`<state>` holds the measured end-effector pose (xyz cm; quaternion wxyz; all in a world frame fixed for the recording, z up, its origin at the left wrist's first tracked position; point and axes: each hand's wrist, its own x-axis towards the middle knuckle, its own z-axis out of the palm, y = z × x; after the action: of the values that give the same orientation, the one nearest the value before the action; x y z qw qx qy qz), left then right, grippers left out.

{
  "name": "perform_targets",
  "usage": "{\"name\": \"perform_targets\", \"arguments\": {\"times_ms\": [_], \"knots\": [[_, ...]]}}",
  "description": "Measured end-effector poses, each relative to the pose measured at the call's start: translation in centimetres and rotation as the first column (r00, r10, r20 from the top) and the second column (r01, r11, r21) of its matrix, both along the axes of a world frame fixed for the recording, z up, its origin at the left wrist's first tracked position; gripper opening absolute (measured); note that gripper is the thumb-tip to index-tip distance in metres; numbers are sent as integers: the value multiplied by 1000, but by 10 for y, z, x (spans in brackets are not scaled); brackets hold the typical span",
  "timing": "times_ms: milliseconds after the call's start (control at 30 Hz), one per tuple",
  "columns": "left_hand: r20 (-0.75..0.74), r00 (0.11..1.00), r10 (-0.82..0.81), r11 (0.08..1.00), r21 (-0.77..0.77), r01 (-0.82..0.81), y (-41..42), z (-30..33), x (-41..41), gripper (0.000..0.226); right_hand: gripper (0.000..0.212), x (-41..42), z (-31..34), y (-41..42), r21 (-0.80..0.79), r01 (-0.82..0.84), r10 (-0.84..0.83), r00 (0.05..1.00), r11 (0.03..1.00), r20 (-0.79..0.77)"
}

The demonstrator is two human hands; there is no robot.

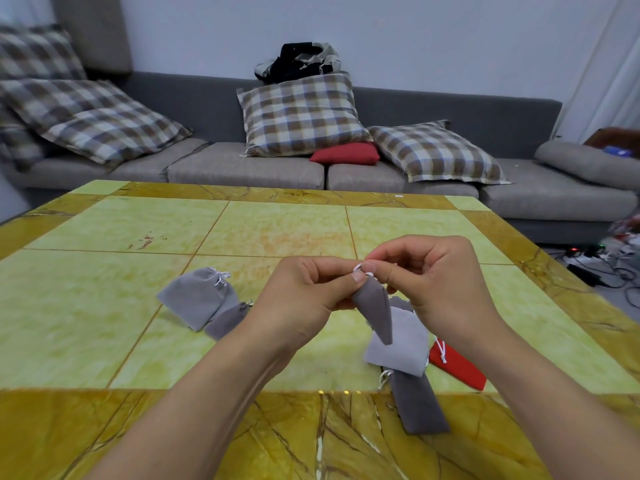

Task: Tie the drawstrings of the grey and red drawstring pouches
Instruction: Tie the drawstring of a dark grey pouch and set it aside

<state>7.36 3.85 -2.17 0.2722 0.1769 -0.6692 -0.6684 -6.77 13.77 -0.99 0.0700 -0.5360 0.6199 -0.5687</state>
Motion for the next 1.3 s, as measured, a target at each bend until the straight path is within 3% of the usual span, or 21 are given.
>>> {"name": "perform_targets", "arguments": {"times_ms": [167,500,700,900,967,1067,1133,1300], "knots": [[1,999,-46,999,-23,46,1,-2,-1,19,6,3,4,1,-78,-14,16,999,997,28],[-39,999,36,999,-7,-36,4,-3,-4,19,7,-1,6,3,-47,5,3,987,999,160],[-102,994,-32,999,13,34,7,2,-2,55,8,-1,4,2,-31,45,-39,984,999,173],[-134,988,80,994,-65,-89,4,5,1,29,7,1,2,1,92,1,-23,970,996,242],[-139,977,160,973,-146,-180,2,4,-1,18,9,4,4,3,122,-77,36,951,990,306],[-149,954,261,915,-276,-294,3,2,-2,15,15,9,9,5,121,-164,86,871,979,484],[-157,940,303,876,-342,-340,6,3,-2,13,16,12,13,6,124,-210,116,844,970,524],[-169,929,329,891,-270,-365,9,4,-2,14,22,16,12,8,140,-204,111,864,969,491]]}}
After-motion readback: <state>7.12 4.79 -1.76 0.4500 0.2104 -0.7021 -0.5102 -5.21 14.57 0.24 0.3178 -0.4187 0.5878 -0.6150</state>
